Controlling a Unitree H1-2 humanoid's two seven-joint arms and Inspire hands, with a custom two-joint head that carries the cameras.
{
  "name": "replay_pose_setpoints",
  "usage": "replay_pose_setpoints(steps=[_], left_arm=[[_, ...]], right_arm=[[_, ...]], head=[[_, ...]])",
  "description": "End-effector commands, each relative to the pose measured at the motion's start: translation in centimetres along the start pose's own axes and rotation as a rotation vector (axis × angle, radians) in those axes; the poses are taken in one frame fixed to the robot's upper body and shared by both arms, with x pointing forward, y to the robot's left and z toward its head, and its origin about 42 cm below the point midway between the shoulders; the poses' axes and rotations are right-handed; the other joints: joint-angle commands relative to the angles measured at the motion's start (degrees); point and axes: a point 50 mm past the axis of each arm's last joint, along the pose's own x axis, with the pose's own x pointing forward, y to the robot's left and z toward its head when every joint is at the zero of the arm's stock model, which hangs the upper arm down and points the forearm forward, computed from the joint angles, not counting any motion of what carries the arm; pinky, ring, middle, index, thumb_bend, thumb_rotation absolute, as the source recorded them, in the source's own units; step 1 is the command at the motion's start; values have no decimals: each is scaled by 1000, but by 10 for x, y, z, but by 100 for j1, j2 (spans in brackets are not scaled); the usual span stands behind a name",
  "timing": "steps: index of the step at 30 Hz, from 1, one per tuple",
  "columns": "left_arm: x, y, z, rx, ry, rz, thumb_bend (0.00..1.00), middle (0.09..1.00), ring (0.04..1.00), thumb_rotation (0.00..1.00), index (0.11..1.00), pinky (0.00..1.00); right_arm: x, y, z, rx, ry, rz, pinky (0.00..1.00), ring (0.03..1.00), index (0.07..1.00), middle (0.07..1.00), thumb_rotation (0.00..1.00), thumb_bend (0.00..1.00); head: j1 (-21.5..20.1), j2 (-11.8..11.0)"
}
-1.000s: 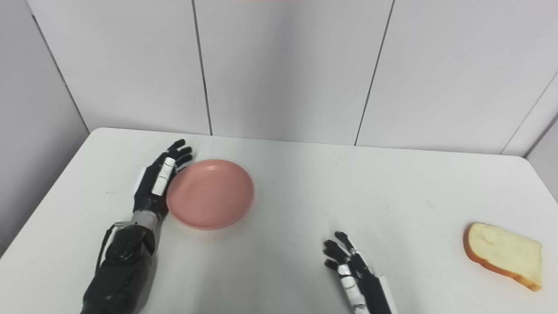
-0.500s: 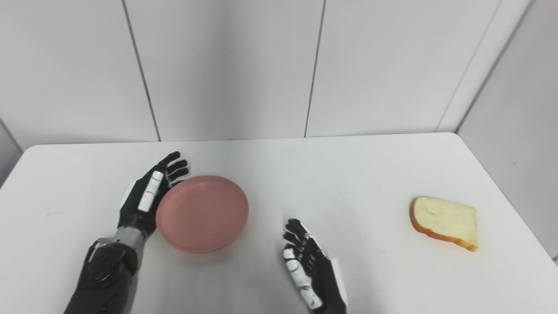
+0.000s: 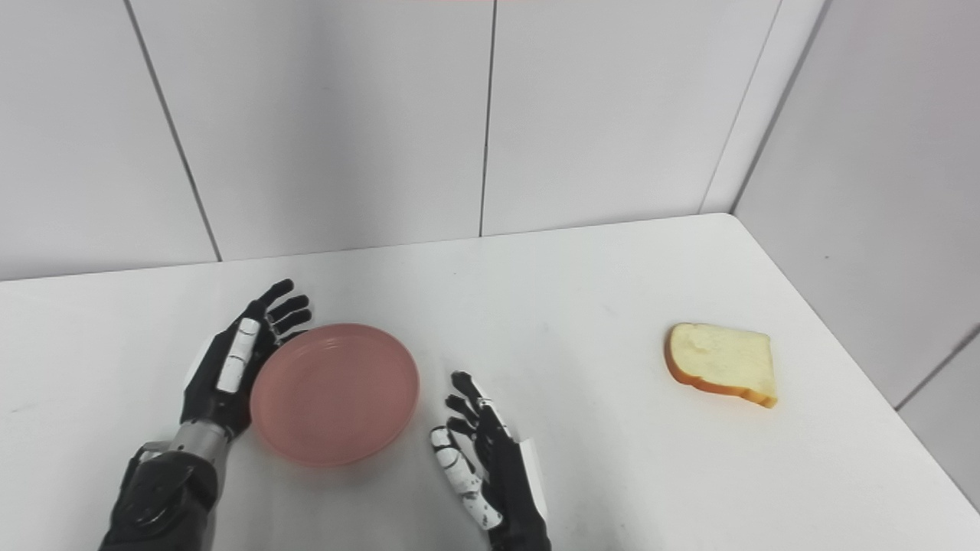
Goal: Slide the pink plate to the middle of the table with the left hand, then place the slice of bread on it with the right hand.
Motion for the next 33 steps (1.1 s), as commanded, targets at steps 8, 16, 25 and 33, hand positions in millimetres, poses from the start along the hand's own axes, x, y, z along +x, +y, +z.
replay_pose_setpoints(steps=[8, 16, 25, 33], left_arm=[[-23, 7, -51, -40, 159, 1, 820, 773, 784, 788, 806, 732], [-20, 2, -55, -53, 166, -24, 849, 757, 793, 774, 814, 766], [-15, -2, -57, -66, 176, -27, 862, 754, 764, 769, 816, 764], [-11, -3, -49, -41, 160, -39, 846, 751, 758, 790, 811, 761]], right_arm=[[20, -11, 41, -263, -358, 49, 862, 895, 870, 904, 844, 770], [30, -69, 81, -488, -410, -19, 840, 865, 881, 878, 854, 828], [47, -160, 119, -843, -211, 22, 840, 887, 960, 910, 892, 927], [66, -227, 136, -1120, -25, 14, 808, 876, 931, 903, 727, 1000]], head=[[-112, 18], [-145, 4], [-165, -24], [-137, -33]])
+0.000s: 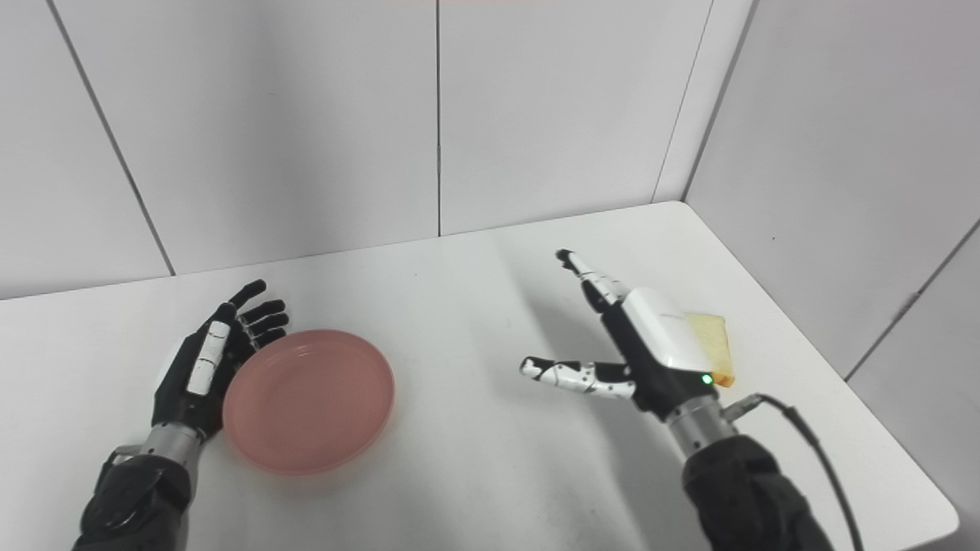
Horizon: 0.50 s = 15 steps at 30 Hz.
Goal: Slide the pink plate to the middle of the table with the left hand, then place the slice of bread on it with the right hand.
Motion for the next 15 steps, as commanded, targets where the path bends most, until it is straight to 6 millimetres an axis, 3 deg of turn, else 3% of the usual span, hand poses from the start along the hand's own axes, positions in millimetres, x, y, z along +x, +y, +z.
replay_pose_setpoints(steps=[1, 4, 10, 13, 15], left_arm=[[-26, -3, -39, -42, 155, 11, 851, 736, 753, 789, 804, 756], [-25, 0, -33, -27, 146, 19, 840, 713, 744, 796, 797, 729], [-25, 2, -31, -25, 150, 28, 848, 703, 738, 795, 797, 722], [-25, 1, -29, -29, 151, 31, 826, 712, 740, 795, 802, 741], [-25, 1, -30, -29, 153, 32, 826, 710, 738, 795, 798, 746]], right_arm=[[8, -24, -12, -106, 1, -32, 850, 895, 945, 911, 693, 1000], [16, -39, -33, -180, 22, -28, 880, 907, 951, 914, 625, 1000], [28, -59, -57, -293, 47, 34, 884, 905, 953, 910, 614, 1000], [32, -69, -68, -362, 70, 106, 936, 939, 949, 929, 621, 1000], [32, -74, -73, -414, 93, 149, 976, 949, 942, 921, 575, 1000]], head=[[5, 2], [5, 2], [38, 50], [44, 47], [59, 54]])
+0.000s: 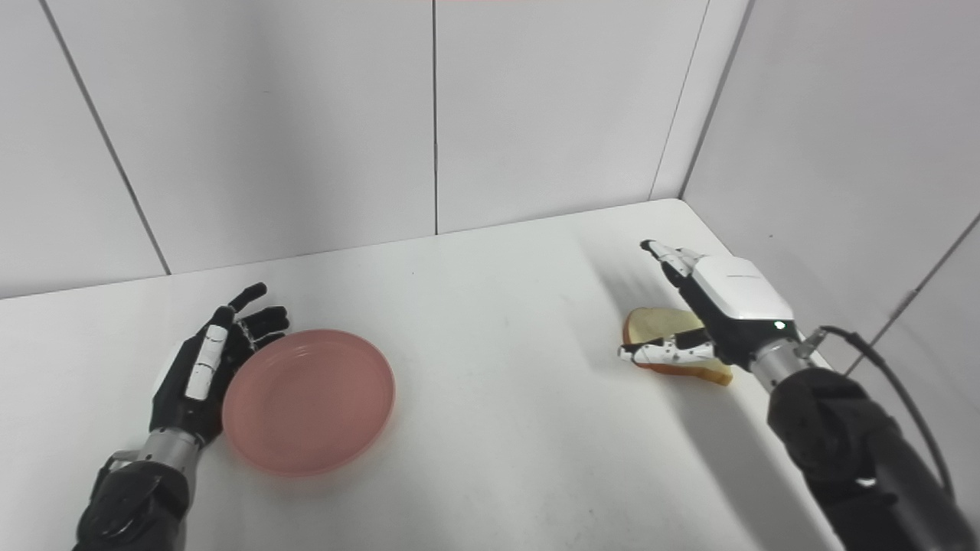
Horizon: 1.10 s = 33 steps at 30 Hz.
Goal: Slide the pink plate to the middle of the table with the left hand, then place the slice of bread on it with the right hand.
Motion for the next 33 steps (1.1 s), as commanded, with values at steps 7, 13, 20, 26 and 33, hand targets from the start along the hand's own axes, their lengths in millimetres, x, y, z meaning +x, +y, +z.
replay_pose_setpoints(steps=[7, 13, 20, 26, 33], left_arm=[[-21, 0, -37, -37, 157, 23, 858, 690, 724, 780, 795, 720], [-21, 1, -33, -53, 154, 22, 852, 697, 735, 774, 792, 756], [-24, 1, -38, -63, 162, 31, 859, 676, 715, 764, 779, 725], [-26, 1, -40, -62, 165, 31, 856, 685, 713, 762, 778, 731], [-27, 2, -41, -59, 168, 30, 853, 685, 719, 758, 770, 744]], right_arm=[[6, -24, -17, -167, 48, 127, 1000, 966, 943, 947, 558, 1000], [15, -30, -32, -165, 72, 184, 1000, 966, 934, 949, 552, 1000], [30, -24, -39, -227, 19, 252, 1000, 963, 941, 952, 541, 1000], [43, -16, -42, -269, 4, 282, 1000, 960, 951, 958, 547, 1000], [54, -13, -42, -263, -1, 249, 1000, 975, 946, 967, 569, 1000]], head=[[32, 51], [54, 50], [53, 80], [88, 86], [130, 121]])
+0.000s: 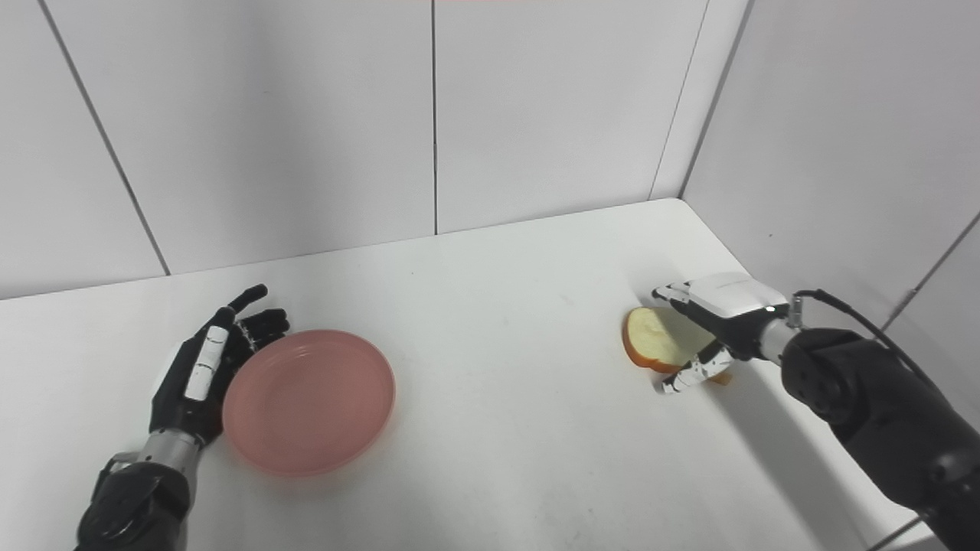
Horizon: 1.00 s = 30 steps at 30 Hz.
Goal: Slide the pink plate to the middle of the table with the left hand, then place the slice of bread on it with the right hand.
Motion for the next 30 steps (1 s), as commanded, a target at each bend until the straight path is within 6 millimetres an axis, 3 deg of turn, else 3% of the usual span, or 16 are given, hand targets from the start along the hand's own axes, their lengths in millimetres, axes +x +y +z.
replay_pose_setpoints(steps=[1, 9, 25, 30], left_arm=[[-26, 3, -40, -37, 167, 24, 853, 686, 721, 759, 770, 747], [-28, 4, -40, -24, 171, 23, 846, 703, 726, 761, 771, 741], [-27, 5, -39, -8, 173, 18, 830, 700, 721, 764, 765, 751], [-27, 6, -39, -3, 175, 18, 826, 700, 717, 762, 763, 735]], right_arm=[[1, -28, -3, -33, -13, -89, 1000, 979, 948, 972, 560, 1000], [12, -30, -3, -58, 1, -74, 1000, 997, 947, 981, 493, 1000], [25, -31, -11, -113, 44, 7, 1000, 976, 915, 944, 520, 1000], [31, -26, -17, -63, 46, 6, 994, 940, 908, 921, 429, 1000]], head=[[18, 24], [28, 33], [53, 60], [89, 70]])
